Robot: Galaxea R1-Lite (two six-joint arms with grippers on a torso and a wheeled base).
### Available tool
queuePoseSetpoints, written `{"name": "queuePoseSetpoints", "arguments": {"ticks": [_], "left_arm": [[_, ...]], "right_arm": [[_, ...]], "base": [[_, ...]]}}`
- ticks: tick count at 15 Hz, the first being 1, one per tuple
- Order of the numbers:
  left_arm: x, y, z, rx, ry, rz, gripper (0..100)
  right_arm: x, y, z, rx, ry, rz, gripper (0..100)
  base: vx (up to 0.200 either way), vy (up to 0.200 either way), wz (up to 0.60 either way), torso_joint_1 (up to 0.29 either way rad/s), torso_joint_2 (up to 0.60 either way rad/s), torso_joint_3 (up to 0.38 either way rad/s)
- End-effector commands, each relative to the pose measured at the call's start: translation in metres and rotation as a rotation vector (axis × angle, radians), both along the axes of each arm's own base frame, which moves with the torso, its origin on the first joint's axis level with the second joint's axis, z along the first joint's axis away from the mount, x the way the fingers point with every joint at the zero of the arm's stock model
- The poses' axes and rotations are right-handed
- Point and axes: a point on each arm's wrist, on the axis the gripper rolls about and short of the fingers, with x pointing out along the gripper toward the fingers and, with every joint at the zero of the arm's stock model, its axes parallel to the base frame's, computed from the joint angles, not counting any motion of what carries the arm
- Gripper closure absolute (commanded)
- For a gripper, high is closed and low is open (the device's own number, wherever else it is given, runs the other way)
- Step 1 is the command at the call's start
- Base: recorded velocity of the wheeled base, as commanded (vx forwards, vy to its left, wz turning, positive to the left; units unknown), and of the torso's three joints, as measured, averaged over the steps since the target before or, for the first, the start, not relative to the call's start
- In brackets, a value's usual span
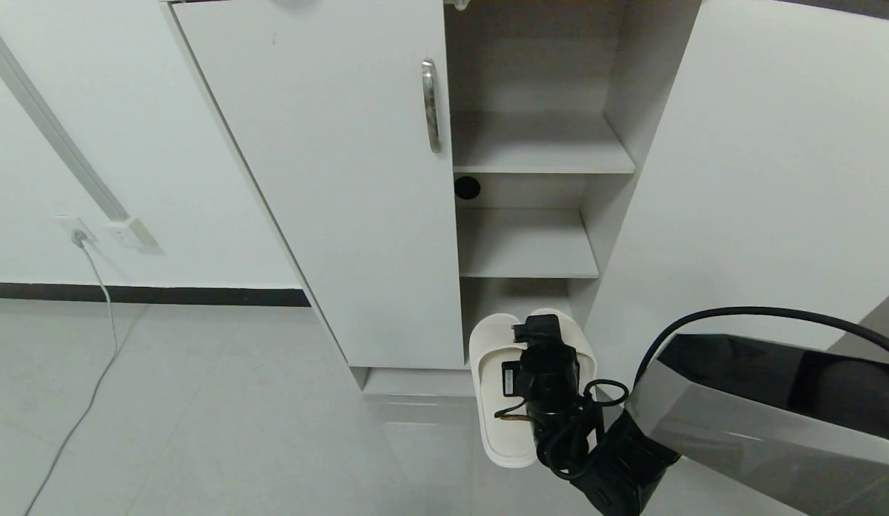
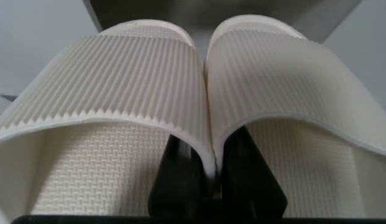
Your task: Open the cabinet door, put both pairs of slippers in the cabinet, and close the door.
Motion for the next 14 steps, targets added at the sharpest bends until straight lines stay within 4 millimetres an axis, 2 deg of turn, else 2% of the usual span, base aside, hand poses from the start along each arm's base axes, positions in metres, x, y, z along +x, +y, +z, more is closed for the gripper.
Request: {"name": "queuePoseSetpoints", "arguments": {"ticks": [1,5,14], "left_arm": [[0.0,0.0,0.0,-0.002,0.001,0.001,100],[0.0,0.0,0.0,-0.006,0.001,0.0,100],[0.0,0.0,0.0,-0.008,0.001,0.003,100]], "right_arm": [[0.009,-0.002,-0.013,-0.02,-0.036,-0.012,100],[0.013,-0.004,0.003,0.003,-0.178,0.01,100],[0.016,-0.007,0.018,0.016,-0.229,0.013,100]], "base": [[0.0,0.0,0.0,0.0,0.0,0.0],[0.0,0.0,0.0,0.0,0.0,0.0],[0.0,0.0,0.0,0.0,0.0,0.0]]}}
